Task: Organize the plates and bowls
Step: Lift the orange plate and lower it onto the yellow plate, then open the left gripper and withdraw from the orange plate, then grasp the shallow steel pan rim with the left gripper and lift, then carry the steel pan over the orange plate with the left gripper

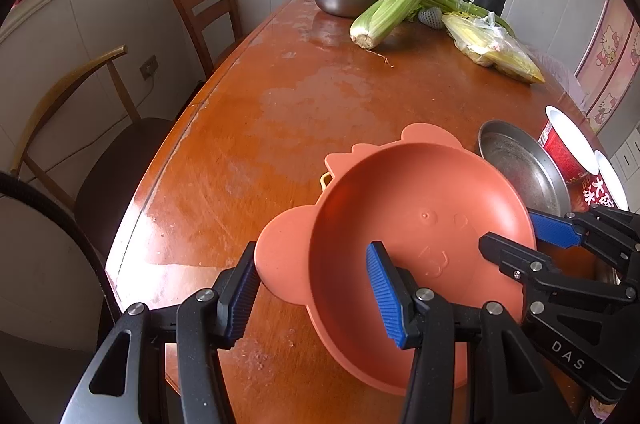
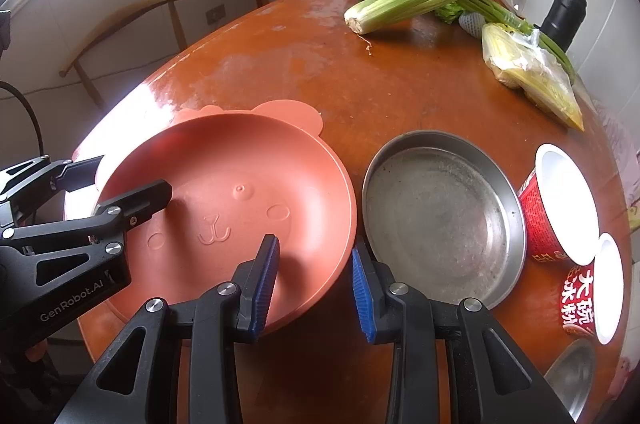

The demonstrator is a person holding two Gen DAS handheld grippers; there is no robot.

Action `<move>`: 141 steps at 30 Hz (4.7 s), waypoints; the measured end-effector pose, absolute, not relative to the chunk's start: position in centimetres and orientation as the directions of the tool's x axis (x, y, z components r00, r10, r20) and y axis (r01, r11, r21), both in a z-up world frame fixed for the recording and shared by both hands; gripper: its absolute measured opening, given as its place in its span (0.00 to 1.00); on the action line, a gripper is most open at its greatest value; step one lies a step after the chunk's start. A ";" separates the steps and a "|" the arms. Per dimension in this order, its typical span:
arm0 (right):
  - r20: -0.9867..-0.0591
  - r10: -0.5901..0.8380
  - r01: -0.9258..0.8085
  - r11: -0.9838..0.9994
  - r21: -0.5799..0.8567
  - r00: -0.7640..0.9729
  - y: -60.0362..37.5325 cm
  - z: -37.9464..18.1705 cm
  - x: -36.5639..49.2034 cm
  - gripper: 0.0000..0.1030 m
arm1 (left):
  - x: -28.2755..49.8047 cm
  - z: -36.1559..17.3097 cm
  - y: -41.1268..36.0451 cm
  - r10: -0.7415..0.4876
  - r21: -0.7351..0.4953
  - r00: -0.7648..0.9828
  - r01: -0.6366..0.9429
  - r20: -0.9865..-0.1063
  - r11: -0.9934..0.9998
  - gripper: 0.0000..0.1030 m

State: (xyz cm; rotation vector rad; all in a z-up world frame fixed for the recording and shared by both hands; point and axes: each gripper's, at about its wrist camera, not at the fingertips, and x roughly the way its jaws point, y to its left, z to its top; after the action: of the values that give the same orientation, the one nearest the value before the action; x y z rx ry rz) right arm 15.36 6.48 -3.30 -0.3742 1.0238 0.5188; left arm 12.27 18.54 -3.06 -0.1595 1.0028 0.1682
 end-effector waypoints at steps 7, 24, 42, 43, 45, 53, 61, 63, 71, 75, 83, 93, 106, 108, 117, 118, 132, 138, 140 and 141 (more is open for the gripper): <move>-0.877 0.232 -0.567 0.822 -0.055 0.421 6.5 -3.3 15.2 0.36 | 12.2 -3.3 18.6 0.067 -0.060 0.526 -0.221 -0.848 0.973 0.52; -0.836 0.288 -0.527 0.850 -0.001 0.467 3.9 -0.2 14.8 0.36 | 11.1 0.1 18.9 0.109 -0.037 0.574 -0.237 -0.812 0.971 0.57; -0.781 0.299 -0.390 0.917 0.078 0.548 -4.6 3.5 15.2 0.43 | 14.5 6.1 12.6 0.066 0.006 0.664 -0.092 -0.745 0.996 0.61; -0.782 0.296 -0.381 0.921 0.081 0.549 -5.1 3.5 15.3 0.43 | 14.9 6.2 11.9 0.054 0.005 0.662 -0.076 -0.747 0.997 0.61; -0.781 0.293 -0.362 0.928 0.092 0.551 -6.2 3.5 15.5 0.43 | 15.5 6.2 11.0 0.028 -0.005 0.658 -0.048 -0.752 0.999 0.61; -0.807 0.267 -0.294 0.948 0.121 0.528 -9.2 2.3 16.8 0.44 | 18.9 4.8 7.6 -0.053 -0.021 0.608 0.060 -0.792 0.998 0.62; -0.843 0.265 -0.278 0.950 0.144 0.468 -9.2 0.2 18.2 0.44 | 22.4 1.9 5.8 -0.076 -0.005 0.526 0.135 -0.847 0.991 0.63; -0.854 0.259 -0.273 0.951 0.144 0.451 -8.8 -0.4 18.5 0.44 | 23.0 1.1 5.7 -0.069 0.004 0.510 0.141 -0.857 0.990 0.63; -0.888 0.209 -0.253 0.961 0.110 0.409 -7.9 -2.2 20.3 0.44 | 24.8 -0.9 5.6 -0.081 -0.005 0.464 0.164 -0.882 0.986 0.62; -0.907 0.183 -0.240 0.966 0.094 0.380 -7.4 -3.1 21.0 0.44 | 25.8 -1.8 5.4 -0.081 -0.009 0.437 0.164 -0.896 0.986 0.62; -0.926 0.147 -0.230 0.971 0.068 0.347 -6.7 -4.5 21.9 0.41 | 26.4 -3.4 5.1 -0.124 -0.057 0.383 0.183 -0.915 0.982 0.43; -0.920 0.143 -0.237 0.970 0.057 0.364 -6.0 -4.3 22.0 0.31 | 26.0 -3.5 4.6 -0.106 -0.033 0.404 0.184 -0.909 0.982 0.36; -0.879 0.194 -0.271 0.959 0.077 0.436 -5.7 -1.0 20.3 0.31 | 24.2 0.2 6.1 -0.137 -0.067 0.487 0.159 -0.862 0.985 0.36; -0.874 0.200 -0.274 0.958 0.080 0.442 -5.7 -0.7 20.0 0.31 | 23.9 0.5 6.3 -0.134 -0.065 0.496 0.154 -0.858 0.986 0.36; -0.838 0.227 -0.303 0.950 0.078 0.496 -5.4 1.9 18.4 0.31 | 21.5 2.9 6.8 -0.127 -0.057 0.552 0.142 -0.824 0.988 0.36; -0.833 0.231 -0.308 0.948 0.077 0.503 -5.3 2.2 18.2 0.31 | 21.1 3.3 6.9 -0.125 -0.055 0.562 0.139 -0.818 0.989 0.36; -0.796 0.292 -0.407 0.911 0.063 0.530 -1.9 4.9 15.1 0.32 | 16.2 6.0 10.4 -0.079 -0.057 0.626 0.055 -0.776 0.997 0.36; -0.785 0.314 -0.462 0.886 0.040 0.535 0.0 5.8 14.0 0.32 | 14.5 7.1 11.9 -0.051 -0.056 0.648 0.012 -0.760 0.998 0.36; -0.783 0.326 -0.481 0.876 0.039 0.529 0.6 6.0 13.7 0.32 | 13.9 7.4 12.6 -0.042 -0.061 0.654 -0.006 -0.755 0.998 0.36; -0.783 0.332 -0.491 0.871 0.039 0.527 0.8 6.0 13.6 0.32 | 13.5 7.6 12.9 -0.035 -0.060 0.658 -0.015 -0.752 0.998 0.36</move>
State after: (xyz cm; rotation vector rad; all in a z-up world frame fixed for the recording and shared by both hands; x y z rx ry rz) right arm 13.61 0.81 6.04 -0.1951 0.8893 0.4953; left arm 13.53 12.93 7.60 -0.0624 0.8526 -0.0113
